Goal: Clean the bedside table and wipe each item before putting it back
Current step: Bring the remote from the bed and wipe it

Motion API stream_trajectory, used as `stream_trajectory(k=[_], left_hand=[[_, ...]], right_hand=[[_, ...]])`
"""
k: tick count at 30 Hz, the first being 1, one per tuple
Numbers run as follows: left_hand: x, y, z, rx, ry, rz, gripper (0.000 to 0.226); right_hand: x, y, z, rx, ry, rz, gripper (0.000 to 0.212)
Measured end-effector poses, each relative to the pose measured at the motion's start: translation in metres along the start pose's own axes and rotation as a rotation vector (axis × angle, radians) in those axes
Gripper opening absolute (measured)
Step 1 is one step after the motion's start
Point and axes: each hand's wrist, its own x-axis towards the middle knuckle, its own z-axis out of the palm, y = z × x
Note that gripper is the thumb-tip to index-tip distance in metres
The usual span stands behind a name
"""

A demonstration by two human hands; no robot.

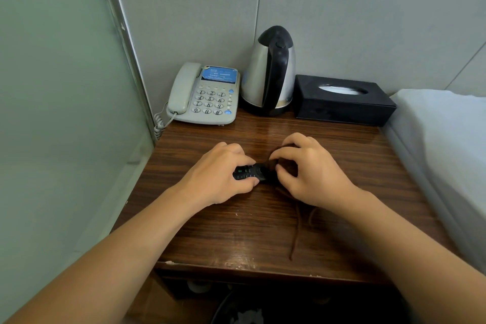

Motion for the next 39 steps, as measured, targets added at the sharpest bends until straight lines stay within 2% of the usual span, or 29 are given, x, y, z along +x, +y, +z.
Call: stream_trajectory(k=[3,8,15,21,25,27,30,34,35,37,39], left_hand=[[-0.001,-0.001,0.001,-0.012,-0.001,-0.009,0.043],[0.0,-0.001,0.0,-0.02,0.008,-0.012,0.041],[0.0,-0.001,0.0,-0.015,-0.012,-0.014,0.042],[0.0,0.0,-0.002,-0.005,-0.018,-0.028,0.044],[0.0,-0.007,-0.01,-0.002,-0.015,-0.048,0.034],[-0.001,-0.014,-0.016,-0.003,0.006,-0.088,0.027],[-0.004,-0.017,-0.016,0.035,0.047,-0.126,0.027],[-0.013,-0.013,-0.017,0.159,0.052,-0.149,0.05],[-0.016,-0.013,-0.02,0.174,0.053,-0.153,0.058],[-0.022,-0.016,-0.031,0.184,0.06,-0.177,0.067],[-0.029,-0.021,-0.041,0.209,0.055,-0.218,0.063]], right_hand=[[-0.002,-0.002,0.011,0.007,-0.016,-0.019,0.027],[-0.007,0.005,-0.012,-0.066,-0.144,-0.117,0.025],[-0.001,-0.007,0.01,-0.004,-0.023,-0.047,0.026],[-0.014,-0.02,-0.005,-0.03,-0.162,-0.127,0.022],[-0.021,-0.047,0.001,0.092,-0.15,-0.144,0.02],[-0.023,-0.062,0.013,0.062,-0.153,-0.139,0.022],[-0.024,-0.08,0.022,0.055,-0.136,-0.158,0.022],[-0.029,-0.089,0.002,0.096,-0.405,-0.316,0.019],[-0.029,-0.085,-0.003,0.096,-0.41,-0.29,0.019],[-0.023,-0.068,-0.012,0.138,-0.31,-0.142,0.019],[-0.016,-0.051,-0.019,0.178,-0.222,-0.007,0.017]])
